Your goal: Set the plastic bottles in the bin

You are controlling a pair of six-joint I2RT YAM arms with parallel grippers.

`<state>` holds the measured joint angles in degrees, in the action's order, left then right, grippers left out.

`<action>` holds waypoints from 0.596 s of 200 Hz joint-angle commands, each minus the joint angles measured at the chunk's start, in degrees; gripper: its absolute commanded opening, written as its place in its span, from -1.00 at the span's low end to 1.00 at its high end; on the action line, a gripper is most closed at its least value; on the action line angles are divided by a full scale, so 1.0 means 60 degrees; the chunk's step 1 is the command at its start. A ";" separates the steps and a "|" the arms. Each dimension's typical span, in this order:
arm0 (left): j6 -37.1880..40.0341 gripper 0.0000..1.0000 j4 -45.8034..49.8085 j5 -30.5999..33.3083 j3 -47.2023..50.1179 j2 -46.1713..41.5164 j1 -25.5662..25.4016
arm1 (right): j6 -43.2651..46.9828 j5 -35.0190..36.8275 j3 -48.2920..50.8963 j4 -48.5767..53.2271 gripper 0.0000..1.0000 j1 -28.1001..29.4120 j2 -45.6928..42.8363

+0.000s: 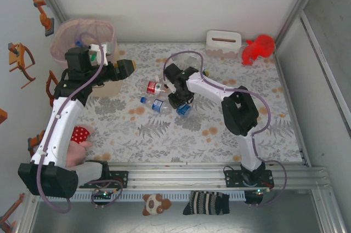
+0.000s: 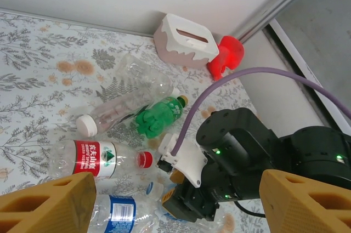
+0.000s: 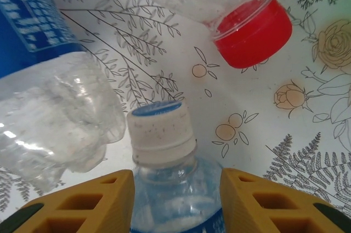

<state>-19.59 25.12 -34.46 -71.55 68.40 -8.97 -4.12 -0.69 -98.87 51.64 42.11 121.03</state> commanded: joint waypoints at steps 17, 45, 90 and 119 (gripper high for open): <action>0.0382 0.57 0.0218 0.0014 -0.0246 -0.0227 -0.0043 | -0.0001 0.0460 0.0019 0.0525 -0.15 -0.0290 -0.0051; 0.0369 0.57 0.0156 -0.0013 -0.0248 -0.0163 -0.0043 | -0.0253 0.1007 0.0066 0.0824 -0.17 -0.0499 -0.0272; 0.0380 0.58 0.0149 -0.0012 -0.0314 -0.0108 -0.0035 | -0.0386 0.0779 -0.0434 0.1063 -0.08 -0.0600 -0.0014; 0.0377 0.58 0.0134 -0.0014 -0.0351 -0.0046 -0.0035 | -0.0677 0.0662 -0.0759 0.1178 -0.03 -0.0738 0.0370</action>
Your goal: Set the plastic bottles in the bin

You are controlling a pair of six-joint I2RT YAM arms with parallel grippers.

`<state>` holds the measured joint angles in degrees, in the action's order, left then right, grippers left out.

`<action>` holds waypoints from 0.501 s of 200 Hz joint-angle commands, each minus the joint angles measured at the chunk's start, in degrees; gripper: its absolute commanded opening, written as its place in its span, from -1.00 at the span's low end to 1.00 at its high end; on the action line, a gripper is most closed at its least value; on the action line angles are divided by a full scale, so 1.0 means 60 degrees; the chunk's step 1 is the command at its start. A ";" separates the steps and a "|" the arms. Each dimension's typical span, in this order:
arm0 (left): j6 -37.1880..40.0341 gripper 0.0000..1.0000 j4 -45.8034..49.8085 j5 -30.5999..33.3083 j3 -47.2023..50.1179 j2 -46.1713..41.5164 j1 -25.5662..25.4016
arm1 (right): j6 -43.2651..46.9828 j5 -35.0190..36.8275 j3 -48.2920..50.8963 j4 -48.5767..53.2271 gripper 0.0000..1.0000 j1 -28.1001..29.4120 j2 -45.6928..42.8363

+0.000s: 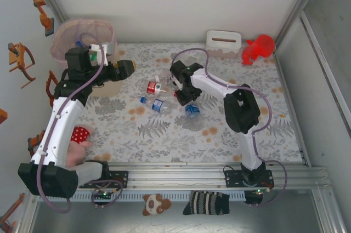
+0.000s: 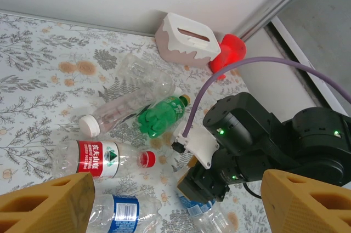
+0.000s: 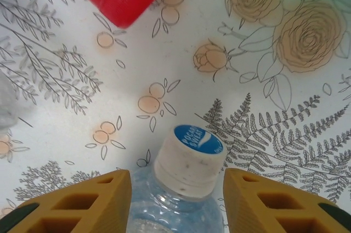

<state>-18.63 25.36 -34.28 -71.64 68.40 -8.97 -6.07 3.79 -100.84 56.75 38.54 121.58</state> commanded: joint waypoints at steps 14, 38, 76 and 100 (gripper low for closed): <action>0.0205 0.58 0.0072 -0.0055 -0.0343 -0.0002 -0.0041 | -0.0521 -0.0166 -0.0479 0.0324 -0.02 -0.0239 0.0408; 0.0176 0.58 0.0050 -0.0073 -0.0343 0.0067 -0.0039 | -0.0681 -0.0153 -0.0508 0.0314 0.00 -0.0352 0.0623; 0.0103 0.58 -0.0024 -0.0087 -0.0356 0.0128 -0.0043 | -0.0758 -0.0047 -0.0420 0.0279 0.01 -0.0416 0.0938; 0.0103 0.58 -0.0040 -0.0087 -0.0351 0.0124 -0.0042 | -0.0761 0.0041 -0.0322 0.0223 0.00 -0.0433 0.1021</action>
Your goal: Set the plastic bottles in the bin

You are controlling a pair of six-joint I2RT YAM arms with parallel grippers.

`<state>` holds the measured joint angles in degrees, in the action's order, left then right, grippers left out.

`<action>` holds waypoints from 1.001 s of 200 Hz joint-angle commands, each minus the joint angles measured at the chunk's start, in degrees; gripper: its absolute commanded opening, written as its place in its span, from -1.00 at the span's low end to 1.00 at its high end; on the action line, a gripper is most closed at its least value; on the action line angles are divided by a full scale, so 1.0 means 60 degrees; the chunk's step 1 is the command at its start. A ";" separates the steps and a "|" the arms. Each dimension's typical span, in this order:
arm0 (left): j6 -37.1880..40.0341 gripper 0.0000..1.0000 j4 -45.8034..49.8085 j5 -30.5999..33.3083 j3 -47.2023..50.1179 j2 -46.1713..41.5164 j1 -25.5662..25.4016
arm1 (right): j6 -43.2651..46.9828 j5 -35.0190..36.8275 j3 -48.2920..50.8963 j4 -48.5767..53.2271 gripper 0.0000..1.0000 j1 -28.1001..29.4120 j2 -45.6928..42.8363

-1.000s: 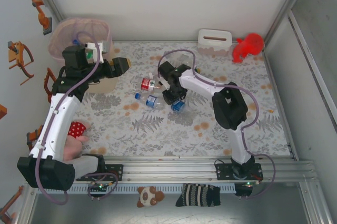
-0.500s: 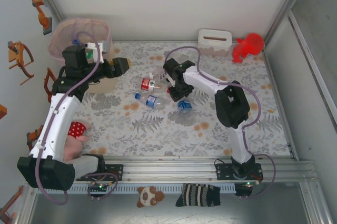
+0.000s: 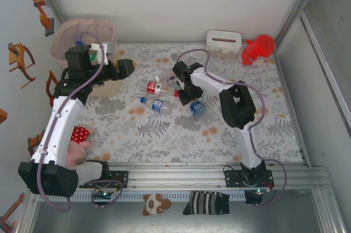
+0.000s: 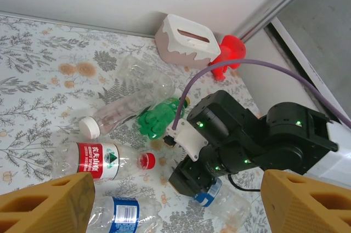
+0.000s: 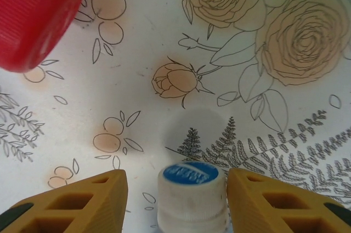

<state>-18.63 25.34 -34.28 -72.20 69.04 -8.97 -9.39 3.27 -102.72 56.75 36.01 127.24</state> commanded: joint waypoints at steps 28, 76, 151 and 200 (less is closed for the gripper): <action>0.0062 0.58 -0.0119 -0.0087 -0.0227 0.0077 -0.0043 | -0.0177 0.0300 0.0097 0.0232 -0.01 -0.0012 0.0089; -0.0029 0.58 -0.0235 -0.0189 -0.0207 0.0176 -0.0041 | 0.0021 0.0261 0.0197 0.0383 -0.11 -0.0010 -0.0131; -0.0084 0.58 -0.0358 -0.0215 -0.0197 0.0247 -0.0043 | 0.1229 -0.0495 0.0058 0.0643 0.06 0.0102 -0.0314; -0.0214 0.57 -0.0516 -0.0321 -0.0234 0.0370 -0.0043 | 0.2277 0.0242 -0.0079 0.1029 0.13 0.0451 -0.0277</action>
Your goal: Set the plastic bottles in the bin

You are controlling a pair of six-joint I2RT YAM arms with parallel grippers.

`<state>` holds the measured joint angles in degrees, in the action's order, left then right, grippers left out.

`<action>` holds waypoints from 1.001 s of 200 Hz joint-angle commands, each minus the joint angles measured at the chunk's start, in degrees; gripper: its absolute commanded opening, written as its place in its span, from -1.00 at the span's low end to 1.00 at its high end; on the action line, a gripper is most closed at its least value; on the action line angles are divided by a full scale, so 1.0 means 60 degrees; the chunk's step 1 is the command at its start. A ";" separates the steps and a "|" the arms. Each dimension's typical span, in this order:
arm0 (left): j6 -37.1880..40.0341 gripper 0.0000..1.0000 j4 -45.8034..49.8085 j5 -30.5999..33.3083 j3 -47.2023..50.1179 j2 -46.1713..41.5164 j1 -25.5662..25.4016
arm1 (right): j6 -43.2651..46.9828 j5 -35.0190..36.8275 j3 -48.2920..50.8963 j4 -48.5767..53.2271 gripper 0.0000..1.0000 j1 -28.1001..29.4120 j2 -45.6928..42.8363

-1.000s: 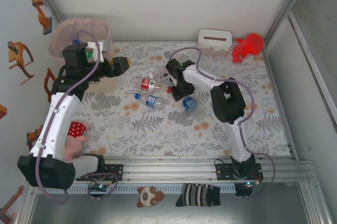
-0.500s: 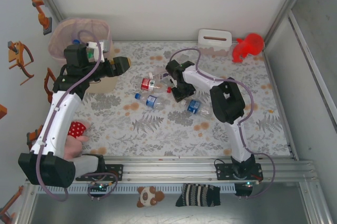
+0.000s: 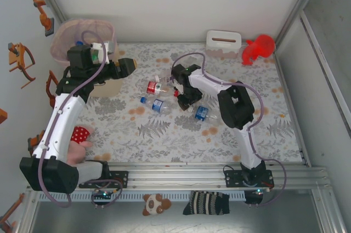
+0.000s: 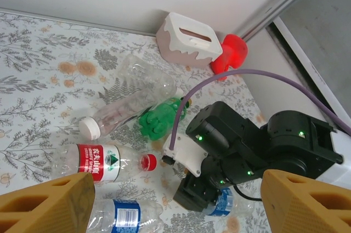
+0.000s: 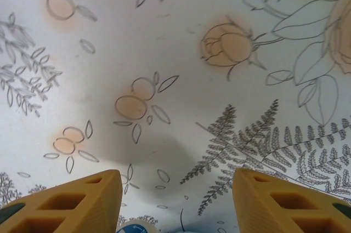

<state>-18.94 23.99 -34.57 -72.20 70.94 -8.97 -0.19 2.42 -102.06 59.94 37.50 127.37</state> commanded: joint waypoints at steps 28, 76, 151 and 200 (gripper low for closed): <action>-0.0196 0.57 -0.0285 -0.0297 -0.0256 0.0056 -0.0043 | 0.1084 0.0334 -0.0201 0.0641 0.15 0.0324 -0.0307; -0.0328 0.57 -0.0407 -0.0327 -0.0197 -0.0049 -0.0043 | 0.1567 0.0320 0.0016 0.0747 0.17 0.0733 -0.0268; -0.0445 0.57 -0.0473 -0.0397 -0.0210 -0.0058 -0.0039 | 0.1822 0.0947 0.0307 0.0913 0.15 0.1214 -0.0214; -0.0534 0.57 -0.0591 -0.0417 -0.0198 -0.0024 -0.0066 | 0.1717 0.1381 0.0560 0.0952 -0.03 0.1250 -0.0498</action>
<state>-21.19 22.26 -35.70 -72.23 71.24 -8.97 10.07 8.23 -99.46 63.79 44.77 127.13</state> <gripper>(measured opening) 0.786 0.504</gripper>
